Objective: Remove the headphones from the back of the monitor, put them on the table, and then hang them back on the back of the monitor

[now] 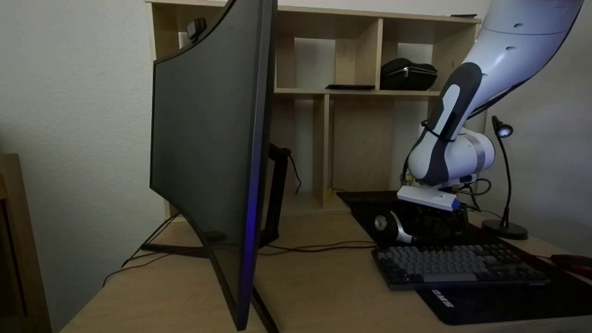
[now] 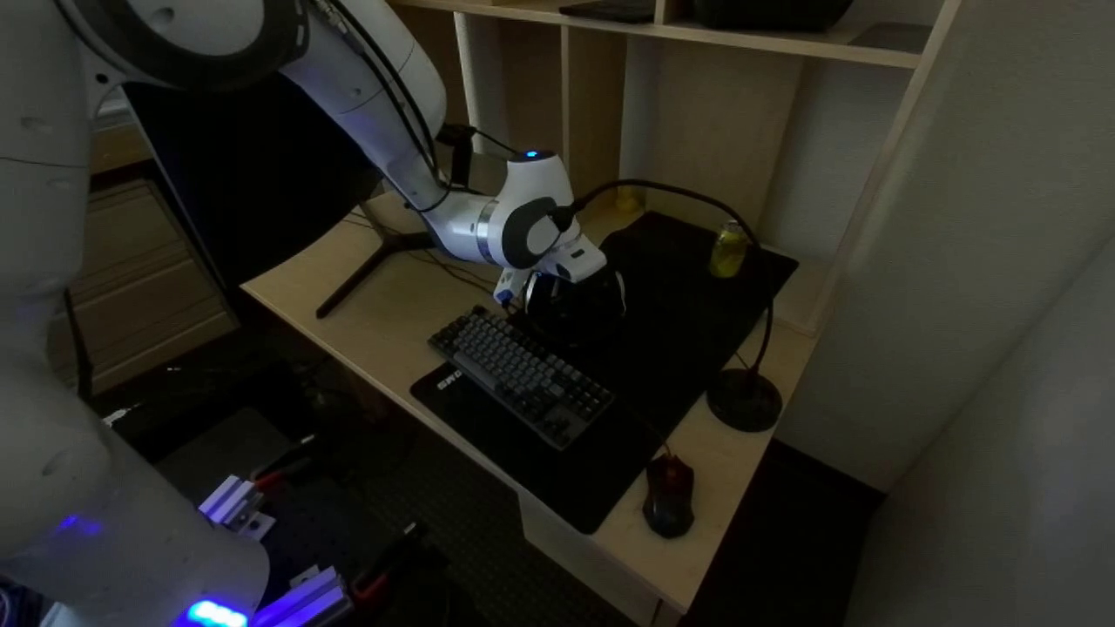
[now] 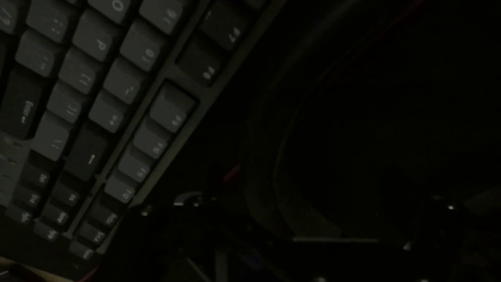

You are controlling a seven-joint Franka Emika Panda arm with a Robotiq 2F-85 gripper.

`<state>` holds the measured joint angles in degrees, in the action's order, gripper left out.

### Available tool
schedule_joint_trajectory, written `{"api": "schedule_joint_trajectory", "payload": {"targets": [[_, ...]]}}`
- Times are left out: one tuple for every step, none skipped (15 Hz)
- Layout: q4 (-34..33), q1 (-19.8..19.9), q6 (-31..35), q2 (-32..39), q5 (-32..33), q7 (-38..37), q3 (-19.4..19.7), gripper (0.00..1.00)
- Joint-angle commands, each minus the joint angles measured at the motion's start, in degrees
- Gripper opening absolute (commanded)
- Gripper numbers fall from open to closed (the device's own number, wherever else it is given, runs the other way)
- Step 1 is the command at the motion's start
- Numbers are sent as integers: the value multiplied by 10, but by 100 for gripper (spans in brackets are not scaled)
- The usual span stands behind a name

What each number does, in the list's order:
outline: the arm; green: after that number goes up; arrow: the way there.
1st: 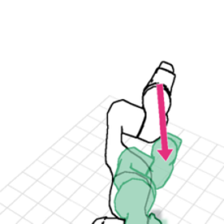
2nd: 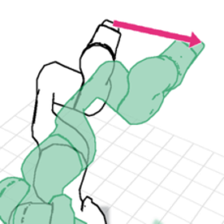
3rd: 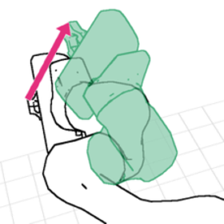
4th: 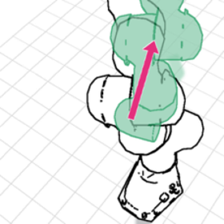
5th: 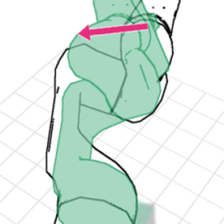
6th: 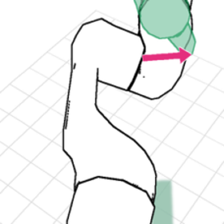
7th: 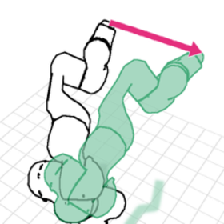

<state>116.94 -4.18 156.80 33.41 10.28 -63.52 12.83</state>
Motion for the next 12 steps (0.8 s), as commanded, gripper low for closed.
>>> {"api": "schedule_joint_trajectory", "payload": {"targets": [[-20, -8, -2, 27, -26, 3, 20, 100], [-23, -7, -2, 31, -32, 5, 22, 100], [-26, -6, -1, 34, -37, 5, 24, 100], [-30, -7, 0, 38, -41, 6, 26, 100], [-34, -3, -4, 40, -49, 12, 22, 100], [-37, -3, -2, 43, -54, 14, 21, 75], [-39, -6, 0, 47, -57, 14, 22, 74], [-39, -6, 0, 48, -60, 15, 21, 66], [-40, -6, 2, 50, -63, 16, 20, 60], [-39, -8, 2, 50, -64, 15, 21, 53], [-39, -9, 3, 50, -66, 16, 21, 45], [-39, -10, 4, 50, -66, 16, 22, 38]]}}
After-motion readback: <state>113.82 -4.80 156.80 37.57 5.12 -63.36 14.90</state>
